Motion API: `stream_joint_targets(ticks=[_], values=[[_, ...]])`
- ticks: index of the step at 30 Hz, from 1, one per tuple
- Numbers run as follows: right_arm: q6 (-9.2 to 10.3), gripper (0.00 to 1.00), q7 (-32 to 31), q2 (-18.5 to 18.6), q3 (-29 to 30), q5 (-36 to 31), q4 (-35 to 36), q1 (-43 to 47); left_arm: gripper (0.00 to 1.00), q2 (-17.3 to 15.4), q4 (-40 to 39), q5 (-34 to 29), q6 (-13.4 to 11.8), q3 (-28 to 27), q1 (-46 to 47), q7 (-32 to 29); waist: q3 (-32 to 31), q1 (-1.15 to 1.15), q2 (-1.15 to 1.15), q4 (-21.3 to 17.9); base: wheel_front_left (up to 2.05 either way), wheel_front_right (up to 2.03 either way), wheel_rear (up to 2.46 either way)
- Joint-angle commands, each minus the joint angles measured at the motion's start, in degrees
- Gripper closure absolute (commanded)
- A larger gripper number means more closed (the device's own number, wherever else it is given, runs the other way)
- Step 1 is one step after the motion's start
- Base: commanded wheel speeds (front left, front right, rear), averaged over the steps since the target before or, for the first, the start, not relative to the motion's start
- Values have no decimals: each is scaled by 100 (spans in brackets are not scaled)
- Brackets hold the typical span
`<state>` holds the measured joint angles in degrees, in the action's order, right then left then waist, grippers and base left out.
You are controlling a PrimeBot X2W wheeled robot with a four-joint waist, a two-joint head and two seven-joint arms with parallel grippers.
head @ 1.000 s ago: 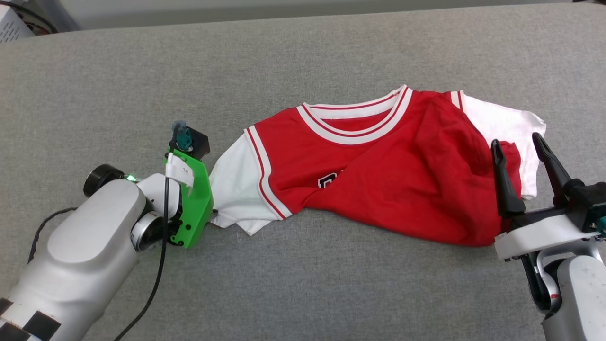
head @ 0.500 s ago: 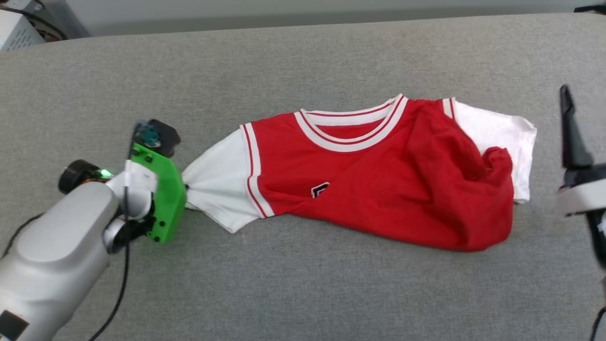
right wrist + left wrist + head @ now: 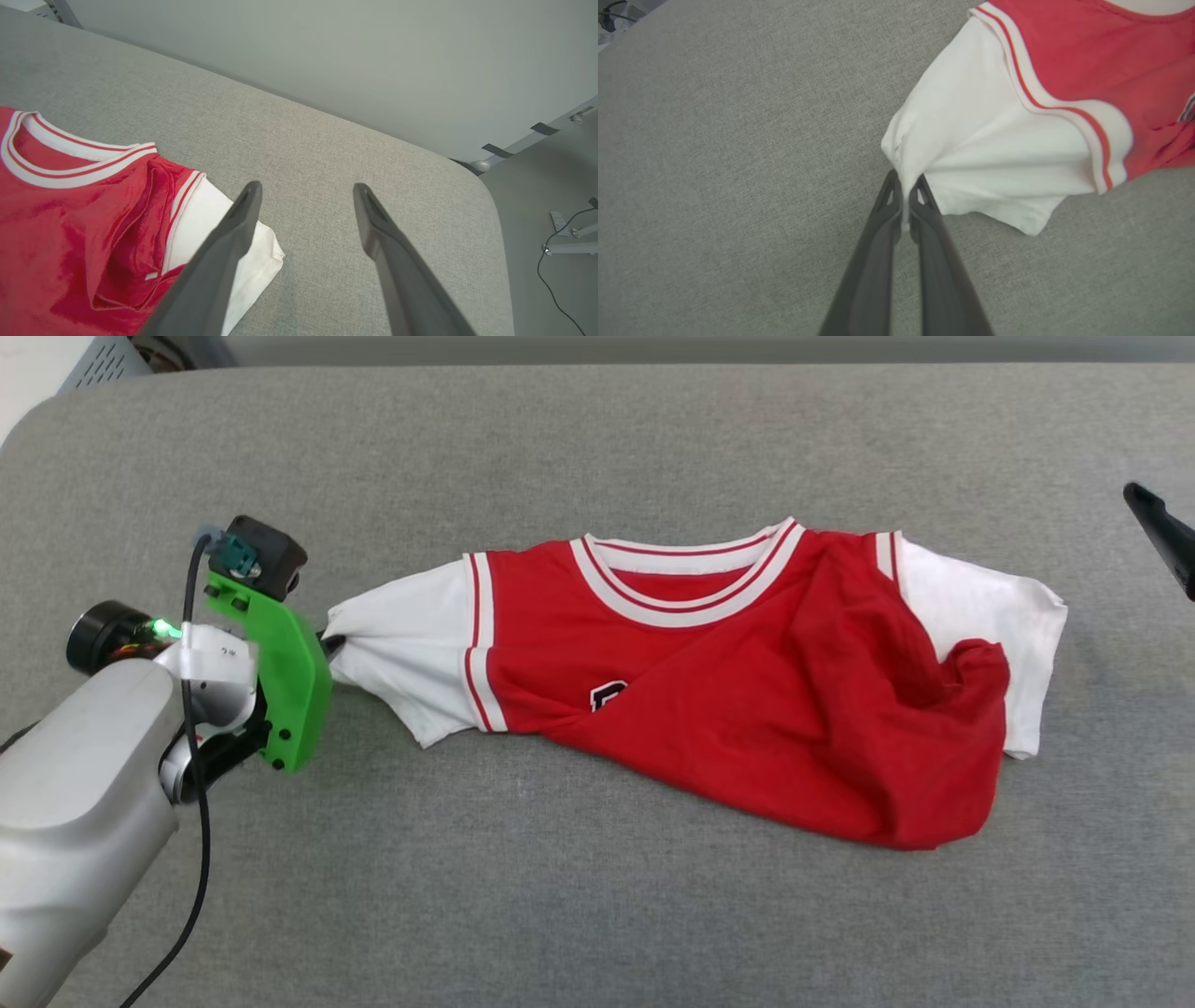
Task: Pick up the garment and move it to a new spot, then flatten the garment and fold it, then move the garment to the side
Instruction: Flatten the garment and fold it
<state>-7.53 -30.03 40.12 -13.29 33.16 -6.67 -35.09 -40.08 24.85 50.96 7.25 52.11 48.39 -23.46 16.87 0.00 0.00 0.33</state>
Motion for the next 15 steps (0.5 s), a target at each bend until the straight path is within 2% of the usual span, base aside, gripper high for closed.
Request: stream_joint_targets(ticks=[1, 4, 6, 10, 15], values=[[4, 0, -362, 118, -133, 259, -79, -187, 100, 22, -34, -104, -42, -6, 150, 52, 167, 0, 0, 124, 0, 0, 0], [4, 0, -1387, 414, -503, 815, -303, -425, 100, 98, -114, -189, -83, 4, 283, 80, 343, 0, 0, 217, 0, 0, 0], [4, 0, -1742, 485, -639, 975, -436, -567, 100, 141, -157, -230, -104, 3, 367, 98, 459, 0, 0, 270, 0, 0, 0], [4, 0, -2008, 488, -882, 1004, -716, -804, 100, 208, -241, -314, -144, -10, 543, 140, 711, 0, 0, 369, 0, 0, 0], [4, 0, -2004, 252, -1057, 1046, -1228, -938, 100, 289, -312, -382, -182, -18, 700, 189, 972, 0, 0, 483, 0, 0, 0]])
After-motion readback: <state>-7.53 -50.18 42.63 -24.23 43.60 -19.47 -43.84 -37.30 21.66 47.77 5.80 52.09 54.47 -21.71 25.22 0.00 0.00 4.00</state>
